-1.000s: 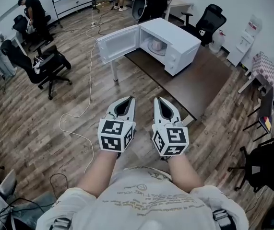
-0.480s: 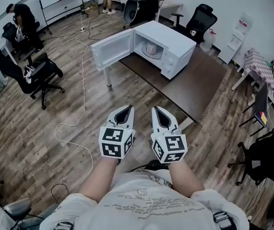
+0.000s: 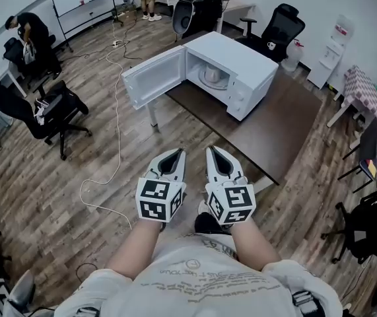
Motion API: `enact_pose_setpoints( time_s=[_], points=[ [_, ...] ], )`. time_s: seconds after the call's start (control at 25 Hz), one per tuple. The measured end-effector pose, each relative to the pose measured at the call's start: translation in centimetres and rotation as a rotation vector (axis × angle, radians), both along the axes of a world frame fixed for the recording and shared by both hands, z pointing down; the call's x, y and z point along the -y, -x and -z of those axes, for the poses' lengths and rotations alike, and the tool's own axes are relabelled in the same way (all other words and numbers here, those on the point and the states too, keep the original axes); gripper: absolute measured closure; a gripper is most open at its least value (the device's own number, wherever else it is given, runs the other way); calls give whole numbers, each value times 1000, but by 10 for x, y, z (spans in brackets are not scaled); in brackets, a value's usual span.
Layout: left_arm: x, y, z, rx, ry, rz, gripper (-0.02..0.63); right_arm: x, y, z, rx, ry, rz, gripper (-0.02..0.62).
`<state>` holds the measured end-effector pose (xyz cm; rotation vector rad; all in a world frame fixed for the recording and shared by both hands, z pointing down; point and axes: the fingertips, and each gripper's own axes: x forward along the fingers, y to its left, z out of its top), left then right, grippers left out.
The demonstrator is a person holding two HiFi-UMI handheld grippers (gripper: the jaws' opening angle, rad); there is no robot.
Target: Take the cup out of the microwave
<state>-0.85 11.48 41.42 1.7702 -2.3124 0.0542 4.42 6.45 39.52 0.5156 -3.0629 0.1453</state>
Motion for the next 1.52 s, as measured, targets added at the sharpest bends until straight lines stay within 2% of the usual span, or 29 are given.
enact_pose_setpoints(
  time_s=[0.16,0.4,0.64,0.88,1.24,1.52],
  points=[
    [38,27,2,15,7,-2,594,40,33,6,18,-13,6,581],
    [103,59,1,-4,34,-29,594,99,72,12,3,-33,15,581],
    [170,85,4,-3,35,-36,594,157,96,11,-13,-26,15,581],
    [215,106,3,-22,17,-31,594,196,114,12,-15,-17,26,581],
    [257,130,-10,-44,8,-58,592,239,125,0,-39,25,-28,581],
    [298,171,-30,-43,10,-165,592,260,141,-7,-66,35,-119,581]
  ],
)
